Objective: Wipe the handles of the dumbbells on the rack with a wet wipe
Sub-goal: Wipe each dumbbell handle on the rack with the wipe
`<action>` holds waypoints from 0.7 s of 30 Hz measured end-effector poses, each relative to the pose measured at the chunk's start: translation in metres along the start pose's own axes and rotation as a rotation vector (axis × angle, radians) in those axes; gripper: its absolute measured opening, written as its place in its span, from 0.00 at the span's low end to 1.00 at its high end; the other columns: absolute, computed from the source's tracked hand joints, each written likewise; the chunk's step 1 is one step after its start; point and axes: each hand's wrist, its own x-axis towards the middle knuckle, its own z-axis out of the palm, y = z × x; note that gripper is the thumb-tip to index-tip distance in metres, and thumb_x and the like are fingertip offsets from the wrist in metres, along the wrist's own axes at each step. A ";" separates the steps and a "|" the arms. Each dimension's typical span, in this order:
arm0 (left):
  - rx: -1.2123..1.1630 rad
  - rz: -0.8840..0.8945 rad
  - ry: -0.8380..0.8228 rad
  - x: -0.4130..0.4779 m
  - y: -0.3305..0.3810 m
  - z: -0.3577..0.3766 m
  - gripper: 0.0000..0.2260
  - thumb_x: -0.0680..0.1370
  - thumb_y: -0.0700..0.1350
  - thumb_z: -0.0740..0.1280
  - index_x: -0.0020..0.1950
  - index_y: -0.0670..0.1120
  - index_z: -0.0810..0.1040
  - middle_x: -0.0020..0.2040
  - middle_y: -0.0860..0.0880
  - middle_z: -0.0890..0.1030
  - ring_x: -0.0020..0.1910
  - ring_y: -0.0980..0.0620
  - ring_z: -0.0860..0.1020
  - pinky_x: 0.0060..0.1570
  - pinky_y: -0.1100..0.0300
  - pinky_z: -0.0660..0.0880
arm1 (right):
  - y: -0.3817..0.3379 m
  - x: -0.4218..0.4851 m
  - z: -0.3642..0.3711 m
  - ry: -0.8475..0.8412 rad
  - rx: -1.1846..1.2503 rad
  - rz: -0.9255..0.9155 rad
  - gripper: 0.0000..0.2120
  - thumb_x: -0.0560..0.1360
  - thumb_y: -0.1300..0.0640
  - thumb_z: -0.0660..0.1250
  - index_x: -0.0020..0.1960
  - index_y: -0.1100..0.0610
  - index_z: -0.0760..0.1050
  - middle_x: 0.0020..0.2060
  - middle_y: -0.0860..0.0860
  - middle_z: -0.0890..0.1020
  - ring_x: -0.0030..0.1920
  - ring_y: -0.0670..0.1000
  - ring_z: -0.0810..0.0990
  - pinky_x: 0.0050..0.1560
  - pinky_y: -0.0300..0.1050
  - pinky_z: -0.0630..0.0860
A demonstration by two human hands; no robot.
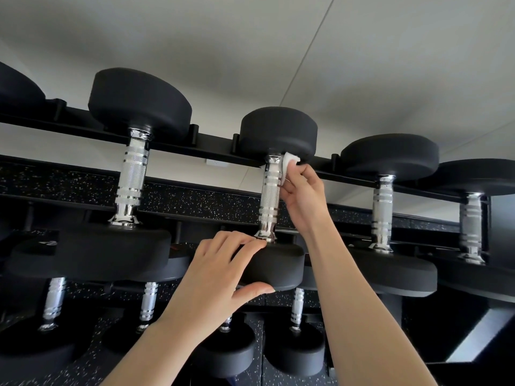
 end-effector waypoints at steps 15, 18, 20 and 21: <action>0.000 -0.005 0.009 -0.001 0.002 0.000 0.24 0.75 0.66 0.56 0.63 0.51 0.69 0.57 0.54 0.72 0.56 0.52 0.71 0.51 0.57 0.70 | 0.013 -0.003 -0.022 -0.213 0.119 0.142 0.11 0.75 0.64 0.62 0.36 0.57 0.65 0.53 0.63 0.80 0.56 0.64 0.78 0.52 0.49 0.79; -0.005 -0.005 0.012 -0.001 0.002 0.000 0.24 0.74 0.65 0.58 0.63 0.51 0.69 0.57 0.54 0.73 0.56 0.52 0.71 0.50 0.56 0.71 | 0.015 -0.010 -0.028 -0.269 0.080 0.157 0.12 0.73 0.64 0.64 0.36 0.57 0.63 0.52 0.62 0.81 0.56 0.65 0.78 0.55 0.50 0.78; -0.003 -0.007 0.014 -0.001 0.003 -0.001 0.25 0.74 0.65 0.58 0.63 0.51 0.69 0.57 0.54 0.73 0.56 0.52 0.71 0.50 0.56 0.71 | 0.016 -0.015 -0.032 -0.288 0.032 0.172 0.13 0.74 0.65 0.64 0.36 0.57 0.62 0.45 0.58 0.83 0.53 0.63 0.78 0.56 0.51 0.78; 0.001 -0.009 0.013 -0.001 0.003 0.000 0.25 0.74 0.65 0.58 0.63 0.51 0.69 0.57 0.54 0.73 0.56 0.52 0.71 0.51 0.56 0.71 | 0.016 -0.017 -0.035 -0.299 0.005 0.177 0.13 0.74 0.65 0.64 0.36 0.57 0.62 0.42 0.56 0.83 0.50 0.60 0.78 0.56 0.52 0.77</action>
